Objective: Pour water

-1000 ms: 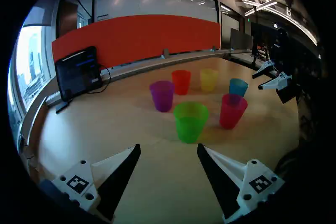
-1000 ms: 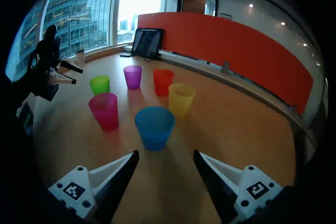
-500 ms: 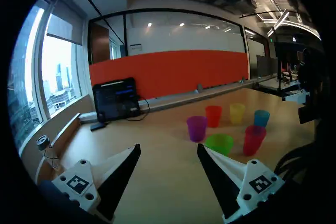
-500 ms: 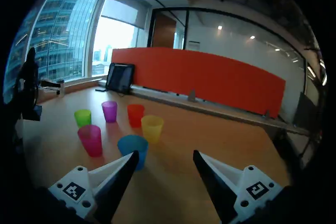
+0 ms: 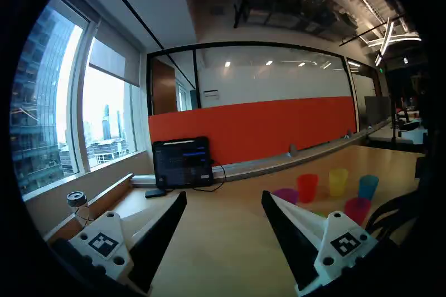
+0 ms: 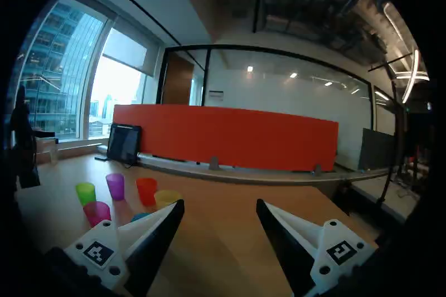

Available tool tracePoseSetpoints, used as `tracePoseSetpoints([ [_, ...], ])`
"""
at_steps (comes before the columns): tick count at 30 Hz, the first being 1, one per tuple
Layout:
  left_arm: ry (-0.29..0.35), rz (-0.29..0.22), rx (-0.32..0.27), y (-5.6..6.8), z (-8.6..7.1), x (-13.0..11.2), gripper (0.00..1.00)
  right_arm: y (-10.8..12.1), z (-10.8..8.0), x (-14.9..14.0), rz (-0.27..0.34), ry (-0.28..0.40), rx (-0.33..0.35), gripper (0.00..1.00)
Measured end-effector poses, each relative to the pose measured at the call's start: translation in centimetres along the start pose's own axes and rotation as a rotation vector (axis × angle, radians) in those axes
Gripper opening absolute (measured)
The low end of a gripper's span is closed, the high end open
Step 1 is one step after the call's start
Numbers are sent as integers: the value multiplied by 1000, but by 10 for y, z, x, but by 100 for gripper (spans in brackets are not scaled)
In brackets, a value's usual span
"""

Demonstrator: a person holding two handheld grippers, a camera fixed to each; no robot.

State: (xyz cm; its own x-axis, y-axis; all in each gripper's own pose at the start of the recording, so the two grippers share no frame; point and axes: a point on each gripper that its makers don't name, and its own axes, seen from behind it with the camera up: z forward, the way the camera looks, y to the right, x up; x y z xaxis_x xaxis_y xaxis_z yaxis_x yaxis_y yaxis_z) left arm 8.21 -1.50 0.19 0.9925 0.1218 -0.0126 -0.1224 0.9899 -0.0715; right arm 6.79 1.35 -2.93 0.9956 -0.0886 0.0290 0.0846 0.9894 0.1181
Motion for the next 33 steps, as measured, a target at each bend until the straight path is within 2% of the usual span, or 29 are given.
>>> tracePoseSetpoints([
  [5, 29, -30, 48, 1, 1, 1, 100, 13, -3, 4, 22, 35, -71, 100],
  [17, 39, -2, 140, -3, 6, -18, 100, 26, -4, 3, 67, 80, -167, 100],
  [24, 34, 32, 186, -12, 4, -28, 100, 20, -3, 7, 81, 87, -167, 100],
  [27, 38, 39, 189, -10, 4, -33, 100, 16, -3, 9, 87, 90, -160, 100],
  [33, 37, 7, 180, -2, 5, -42, 100, 13, -1, 8, 89, 82, -162, 100],
])
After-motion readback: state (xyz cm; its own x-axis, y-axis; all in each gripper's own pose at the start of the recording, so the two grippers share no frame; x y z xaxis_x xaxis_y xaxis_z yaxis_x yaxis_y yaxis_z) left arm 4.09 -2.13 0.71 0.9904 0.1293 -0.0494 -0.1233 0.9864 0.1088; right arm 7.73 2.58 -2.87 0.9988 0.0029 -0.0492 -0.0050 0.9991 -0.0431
